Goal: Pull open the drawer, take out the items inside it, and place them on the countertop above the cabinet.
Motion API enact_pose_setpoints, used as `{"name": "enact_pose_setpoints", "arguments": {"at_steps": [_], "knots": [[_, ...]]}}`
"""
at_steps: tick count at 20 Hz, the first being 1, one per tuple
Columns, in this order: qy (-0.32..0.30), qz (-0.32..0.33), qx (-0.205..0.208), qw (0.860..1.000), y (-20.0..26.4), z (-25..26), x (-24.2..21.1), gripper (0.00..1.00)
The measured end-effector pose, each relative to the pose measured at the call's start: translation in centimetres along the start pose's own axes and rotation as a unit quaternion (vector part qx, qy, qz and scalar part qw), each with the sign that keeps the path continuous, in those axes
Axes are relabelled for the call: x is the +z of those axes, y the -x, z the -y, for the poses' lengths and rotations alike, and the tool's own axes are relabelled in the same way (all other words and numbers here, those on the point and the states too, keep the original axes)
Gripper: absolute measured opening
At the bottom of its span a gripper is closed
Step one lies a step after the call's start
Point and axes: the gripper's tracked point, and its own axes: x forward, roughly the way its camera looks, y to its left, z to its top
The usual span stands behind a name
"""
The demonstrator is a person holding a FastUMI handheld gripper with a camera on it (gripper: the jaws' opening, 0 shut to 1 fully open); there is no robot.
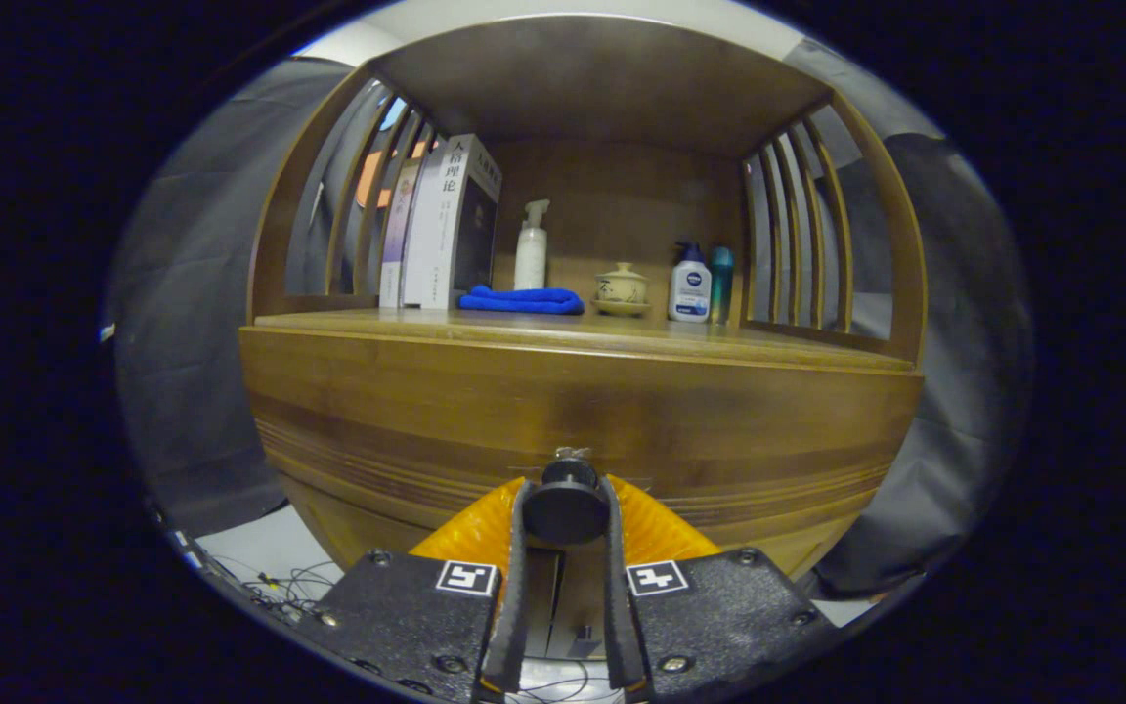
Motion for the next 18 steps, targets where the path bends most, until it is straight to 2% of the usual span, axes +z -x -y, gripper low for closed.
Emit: {"name": "enact_pose_setpoints", "arguments": {"at_steps": [8,18], "knots": [[-0.001,-0.002,-0.009,1.0,2.7,-0.3,-0.5,0.33],[-0.008,-0.009,0.003,1.0,9.5,-0.4,-2.2,0.33]]}}
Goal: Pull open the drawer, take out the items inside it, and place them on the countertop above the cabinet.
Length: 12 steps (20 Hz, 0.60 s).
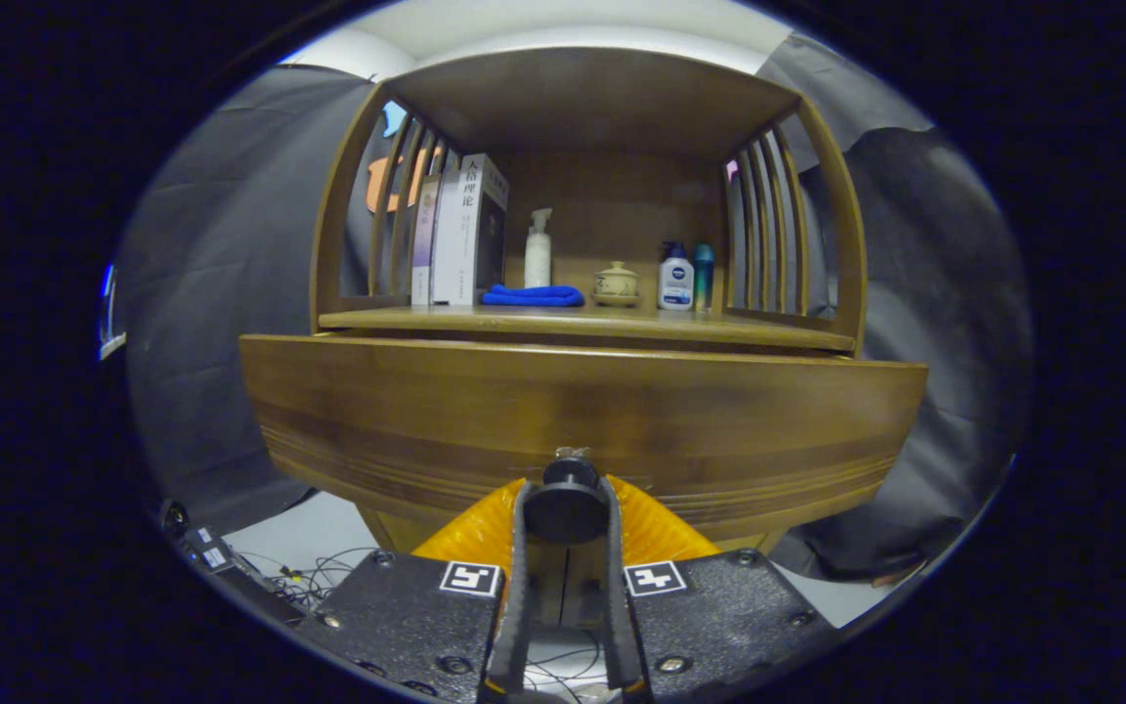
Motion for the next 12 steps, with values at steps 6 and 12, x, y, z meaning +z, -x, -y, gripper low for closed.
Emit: {"name": "enact_pose_setpoints", "arguments": {"at_steps": [6,12], "knots": [[-0.014,-0.013,0.007,1.0,2.9,0.0,-0.7,0.33],[-0.013,-0.013,0.014,1.0,5.2,-0.2,-1.4,0.33]]}}
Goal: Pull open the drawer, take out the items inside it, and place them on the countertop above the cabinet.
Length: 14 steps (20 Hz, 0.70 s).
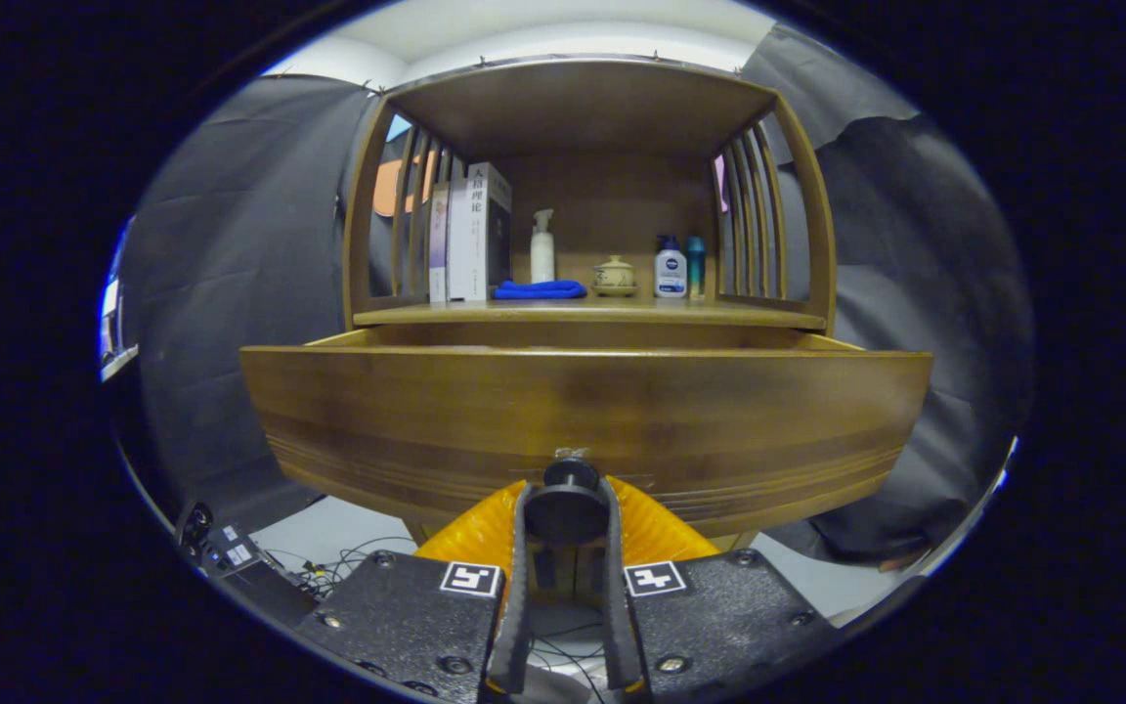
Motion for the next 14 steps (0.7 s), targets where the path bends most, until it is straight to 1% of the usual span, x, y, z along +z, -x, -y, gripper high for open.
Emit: {"name": "enact_pose_setpoints", "arguments": {"at_steps": [5,8,14], "knots": [[0.0,-0.005,0.002,1.0,1.2,-0.2,-0.9,0.33],[-0.005,-0.009,0.003,1.0,1.2,-0.3,-1.7,0.33],[0.005,-0.004,0.004,1.0,1.1,-0.2,-1.7,0.33]]}}
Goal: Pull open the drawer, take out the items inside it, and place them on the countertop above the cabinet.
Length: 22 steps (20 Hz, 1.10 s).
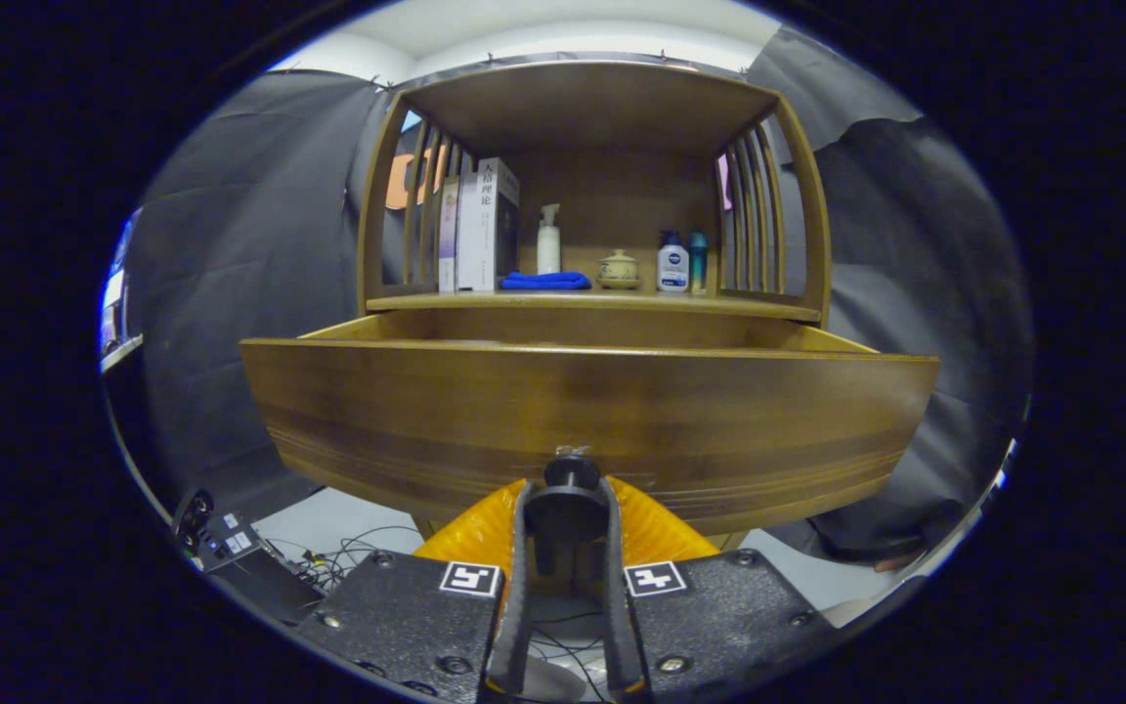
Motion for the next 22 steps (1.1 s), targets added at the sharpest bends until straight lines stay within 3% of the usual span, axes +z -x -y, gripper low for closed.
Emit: {"name": "enact_pose_setpoints", "arguments": {"at_steps": [4,8,13,16,18,22], "knots": [[0.015,0.024,0.001,1.0,0.8,-0.1,1.4,0.46],[0.06,0.103,-0.014,0.993,3.6,0.5,6.2,0.93],[0.05,0.098,0.009,0.994,2.0,1.4,13.2,0.93],[0.015,-0.002,0.038,0.999,-1.2,1.8,14.3,0.93],[-0.017,-0.085,0.06,0.994,-3.8,1.3,13.6,0.93],[-0.032,-0.211,0.031,0.977,-8.1,2.8,11.3,0.93]]}}
